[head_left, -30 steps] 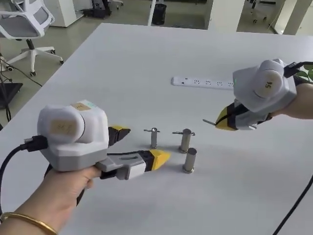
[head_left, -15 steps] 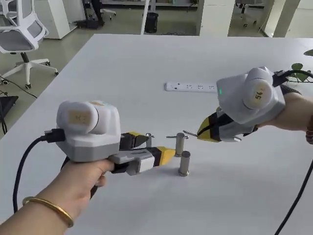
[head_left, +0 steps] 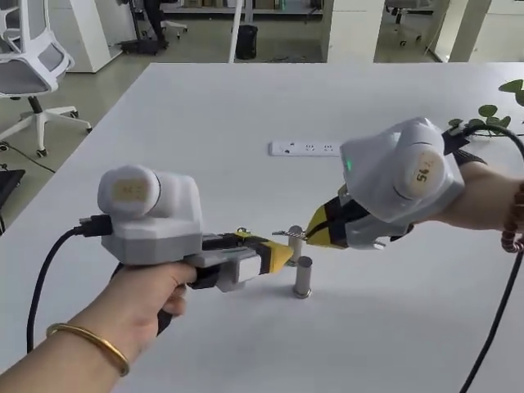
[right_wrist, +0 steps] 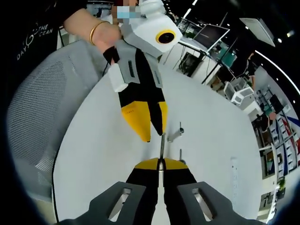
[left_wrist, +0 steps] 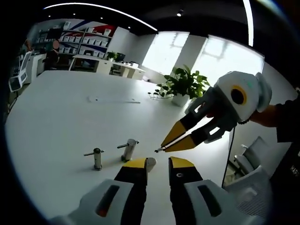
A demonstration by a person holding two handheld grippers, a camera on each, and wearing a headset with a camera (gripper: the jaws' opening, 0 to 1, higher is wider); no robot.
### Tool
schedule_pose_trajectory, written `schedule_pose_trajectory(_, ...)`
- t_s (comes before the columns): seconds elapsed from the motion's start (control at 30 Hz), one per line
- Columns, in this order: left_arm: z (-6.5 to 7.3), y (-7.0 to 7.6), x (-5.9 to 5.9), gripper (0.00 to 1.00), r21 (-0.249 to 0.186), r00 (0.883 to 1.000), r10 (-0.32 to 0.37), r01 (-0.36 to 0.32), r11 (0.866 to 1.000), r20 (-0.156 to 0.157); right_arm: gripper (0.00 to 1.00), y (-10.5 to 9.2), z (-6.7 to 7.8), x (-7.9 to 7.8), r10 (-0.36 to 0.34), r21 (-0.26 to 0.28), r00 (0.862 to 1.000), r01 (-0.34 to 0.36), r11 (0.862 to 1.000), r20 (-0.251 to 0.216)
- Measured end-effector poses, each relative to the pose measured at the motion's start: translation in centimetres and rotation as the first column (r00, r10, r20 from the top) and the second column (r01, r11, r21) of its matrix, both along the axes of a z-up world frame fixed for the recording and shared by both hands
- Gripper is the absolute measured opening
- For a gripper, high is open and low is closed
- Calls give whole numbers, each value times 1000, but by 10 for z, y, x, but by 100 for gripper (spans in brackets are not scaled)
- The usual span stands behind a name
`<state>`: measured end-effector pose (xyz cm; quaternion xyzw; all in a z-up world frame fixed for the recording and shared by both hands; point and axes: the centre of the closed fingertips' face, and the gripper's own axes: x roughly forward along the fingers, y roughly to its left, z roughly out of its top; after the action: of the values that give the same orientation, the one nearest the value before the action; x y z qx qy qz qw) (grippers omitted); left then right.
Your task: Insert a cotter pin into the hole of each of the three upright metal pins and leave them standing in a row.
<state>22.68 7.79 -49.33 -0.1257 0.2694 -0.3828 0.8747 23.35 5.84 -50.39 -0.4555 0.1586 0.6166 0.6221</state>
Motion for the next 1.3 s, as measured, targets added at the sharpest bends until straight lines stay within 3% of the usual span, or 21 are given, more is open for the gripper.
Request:
schedule_pose_trajectory(0.43,1,-11,-3,8,-66,998,-17,13,998,-59,0,5,4,-13,46,21,999,-46,999,1)
schedule_pose_trajectory(0.57,2,-12,-4,7,-83,998,-20,15,996,-64,0,4,5,-14,52,22,999,-52,998,9)
schedule_pose_trajectory(0.73,5,-13,-6,7,-138,996,-11,-2,990,-93,0,3,7,-15,61,27,998,-62,998,19)
schedule_pose_trajectory(0.9,11,-14,-3,6,-237,990,7,-40,971,-139,0,5,9,-20,75,38,997,-76,996,24)
schedule_pose_trajectory(1.3,8,-12,-6,2,-227,989,7,-41,973,-150,0,6,11,-20,75,44,997,-77,996,33)
